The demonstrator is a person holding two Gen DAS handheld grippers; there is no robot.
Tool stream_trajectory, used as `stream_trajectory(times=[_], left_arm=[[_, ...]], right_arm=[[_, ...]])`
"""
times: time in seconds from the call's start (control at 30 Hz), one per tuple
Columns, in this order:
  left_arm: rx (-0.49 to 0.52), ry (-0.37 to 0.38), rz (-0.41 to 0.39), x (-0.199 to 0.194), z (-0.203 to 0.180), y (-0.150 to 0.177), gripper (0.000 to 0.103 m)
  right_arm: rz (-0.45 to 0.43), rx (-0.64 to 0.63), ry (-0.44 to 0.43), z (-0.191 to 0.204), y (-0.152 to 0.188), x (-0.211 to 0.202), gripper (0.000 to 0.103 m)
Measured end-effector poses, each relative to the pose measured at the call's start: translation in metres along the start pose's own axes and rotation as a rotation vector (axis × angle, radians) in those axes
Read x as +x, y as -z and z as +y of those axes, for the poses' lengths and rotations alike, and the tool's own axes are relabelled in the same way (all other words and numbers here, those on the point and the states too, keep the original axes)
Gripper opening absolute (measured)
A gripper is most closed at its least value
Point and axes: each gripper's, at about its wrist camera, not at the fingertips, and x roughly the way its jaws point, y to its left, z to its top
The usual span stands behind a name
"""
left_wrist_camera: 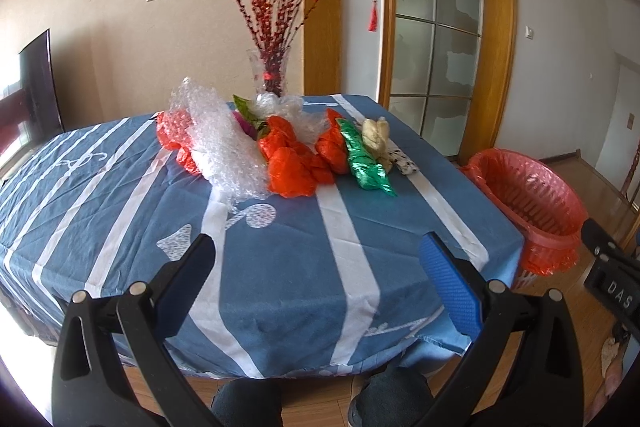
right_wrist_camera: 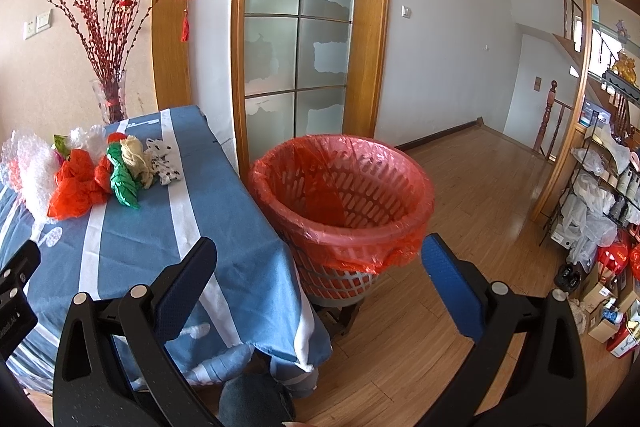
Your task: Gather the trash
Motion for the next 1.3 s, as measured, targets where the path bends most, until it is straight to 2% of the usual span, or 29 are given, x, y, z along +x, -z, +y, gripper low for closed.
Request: stream_trajectory(times=[0.13, 0.37, 0.53, 0.7, 0.8, 0.87, 0.9, 0.93, 1.0, 1.13, 1.3], left_arm=[[-0.031, -0.043, -0.003, 0.01, 0.019, -0.008, 0.099], [-0.142, -0.152, 0.012, 0.035, 0.08, -0.026, 0.099], [-0.204, -0.212, 0.009, 0.047, 0.116, -0.035, 0.099], [-0.222, -0.235, -0.013, 0.056, 0.137, -0.046, 0.099], [-0.23, -0.224, -0.02, 0.065, 0.147, -0.055, 0.099], [-0.241, -0.206, -0.019, 0.072, 0.15, -0.06, 0.099], [-0.241, -0.205, -0.017, 0.076, 0.151, -0.063, 0.099], [-0.238, -0.205, -0.015, 0.079, 0.151, -0.065, 0.098], [-0.233, -0.201, -0.008, 0.089, 0.152, -0.071, 0.095], [-0.226, -0.179, 0.012, 0.108, 0.153, -0.083, 0.09], [-0.222, -0.164, 0.049, 0.134, 0.155, -0.095, 0.089]], right_arm=[[-0.007, -0.014, -0.079, 0.02, -0.019, 0.016, 0.101], [0.004, -0.041, -0.282, 0.073, -0.055, 0.056, 0.101], [0.018, -0.125, -0.398, 0.128, -0.071, 0.089, 0.082], [0.135, -0.15, -0.464, 0.17, -0.078, 0.139, 0.064], [0.186, -0.149, -0.481, 0.184, -0.08, 0.161, 0.059], [0.22, -0.161, -0.485, 0.191, -0.078, 0.174, 0.043], [0.241, -0.173, -0.501, 0.196, -0.077, 0.181, 0.022], [0.253, -0.18, -0.509, 0.197, -0.076, 0.185, 0.012], [0.25, -0.176, -0.546, 0.197, -0.077, 0.182, 0.01], [0.177, -0.128, -0.605, 0.18, -0.091, 0.159, 0.009], [0.146, -0.102, -0.62, 0.167, -0.105, 0.148, 0.009]])
